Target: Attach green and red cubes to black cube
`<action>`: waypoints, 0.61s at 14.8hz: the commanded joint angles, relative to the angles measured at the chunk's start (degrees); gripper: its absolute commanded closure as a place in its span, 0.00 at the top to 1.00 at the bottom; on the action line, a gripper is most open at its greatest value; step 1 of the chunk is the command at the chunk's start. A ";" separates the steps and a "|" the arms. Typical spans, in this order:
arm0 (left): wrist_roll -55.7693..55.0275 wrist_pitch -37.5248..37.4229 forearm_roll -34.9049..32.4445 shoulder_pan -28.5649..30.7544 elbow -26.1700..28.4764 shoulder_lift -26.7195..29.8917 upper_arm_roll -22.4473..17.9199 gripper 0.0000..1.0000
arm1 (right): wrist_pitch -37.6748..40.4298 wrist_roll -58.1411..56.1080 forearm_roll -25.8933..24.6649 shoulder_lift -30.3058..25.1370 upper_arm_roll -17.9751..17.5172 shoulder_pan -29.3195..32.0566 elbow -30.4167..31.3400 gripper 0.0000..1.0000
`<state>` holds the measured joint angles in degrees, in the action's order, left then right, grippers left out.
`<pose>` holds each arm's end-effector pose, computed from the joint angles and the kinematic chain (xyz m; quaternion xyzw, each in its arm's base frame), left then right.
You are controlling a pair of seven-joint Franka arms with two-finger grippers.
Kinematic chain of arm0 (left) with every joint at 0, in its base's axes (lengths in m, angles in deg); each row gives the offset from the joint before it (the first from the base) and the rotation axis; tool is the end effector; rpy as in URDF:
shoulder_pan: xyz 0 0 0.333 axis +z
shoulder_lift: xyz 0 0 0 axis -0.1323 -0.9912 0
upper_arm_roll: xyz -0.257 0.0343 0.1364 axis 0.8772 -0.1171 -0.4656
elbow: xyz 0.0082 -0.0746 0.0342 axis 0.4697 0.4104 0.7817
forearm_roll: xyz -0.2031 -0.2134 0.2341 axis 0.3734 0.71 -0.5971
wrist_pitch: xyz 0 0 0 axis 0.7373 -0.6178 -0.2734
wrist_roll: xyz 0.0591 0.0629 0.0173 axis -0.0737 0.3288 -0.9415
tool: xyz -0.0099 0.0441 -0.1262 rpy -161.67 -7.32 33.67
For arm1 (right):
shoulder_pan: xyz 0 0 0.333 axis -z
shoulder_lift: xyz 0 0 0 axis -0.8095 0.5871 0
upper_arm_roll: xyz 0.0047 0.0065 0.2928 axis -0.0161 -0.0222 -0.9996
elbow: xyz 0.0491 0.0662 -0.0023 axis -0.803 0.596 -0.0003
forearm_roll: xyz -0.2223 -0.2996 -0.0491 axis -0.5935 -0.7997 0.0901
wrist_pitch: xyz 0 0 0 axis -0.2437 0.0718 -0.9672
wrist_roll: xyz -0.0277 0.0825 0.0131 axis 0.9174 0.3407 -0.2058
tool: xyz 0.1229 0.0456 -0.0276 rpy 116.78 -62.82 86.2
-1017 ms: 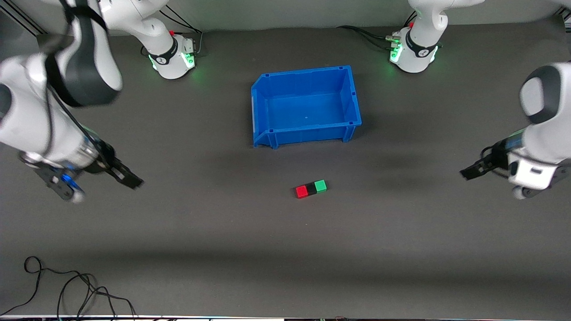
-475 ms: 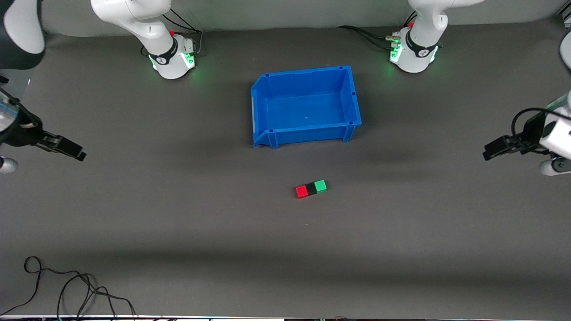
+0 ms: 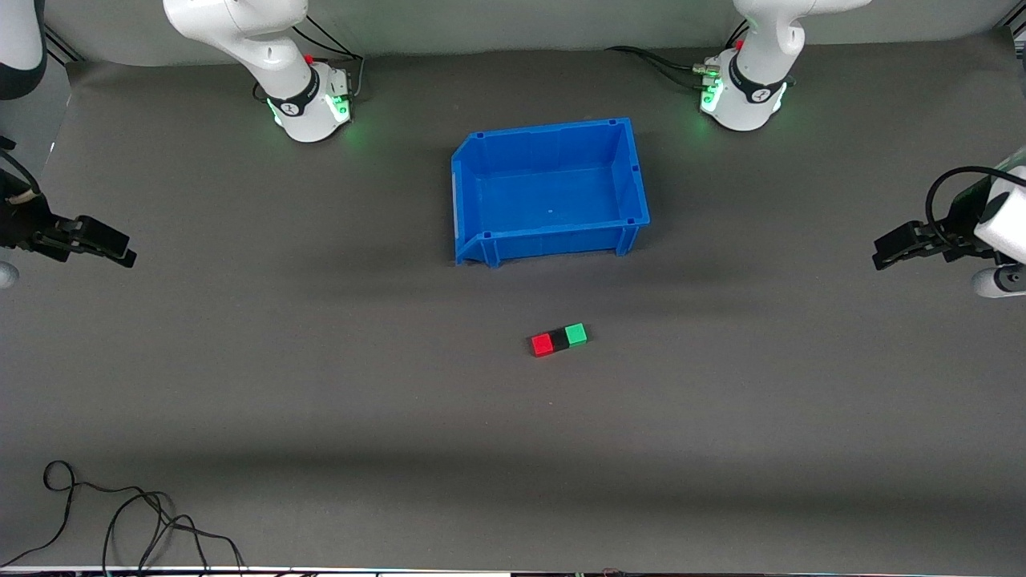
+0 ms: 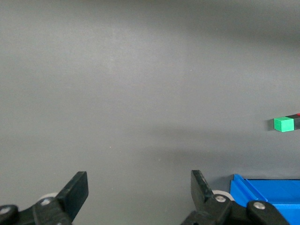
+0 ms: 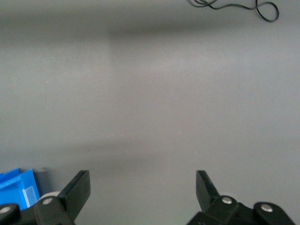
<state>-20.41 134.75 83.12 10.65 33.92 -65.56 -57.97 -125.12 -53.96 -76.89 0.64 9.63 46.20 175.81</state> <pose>0.5588 -0.0092 0.5309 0.9987 0.0512 -0.0071 0.0021 0.5507 -0.0232 0.5612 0.9990 -0.0441 0.0018 0.0096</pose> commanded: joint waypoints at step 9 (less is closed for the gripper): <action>1.43 -1.15 -0.33 -0.41 -1.28 -0.73 -0.29 1.00 | 1.87 -3.71 0.53 0.78 -1.38 3.28 -0.99 1.00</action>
<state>-19.96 134.68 83.12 10.62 33.92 -65.73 -57.97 -124.44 -56.82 -76.82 0.99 8.91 49.40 175.70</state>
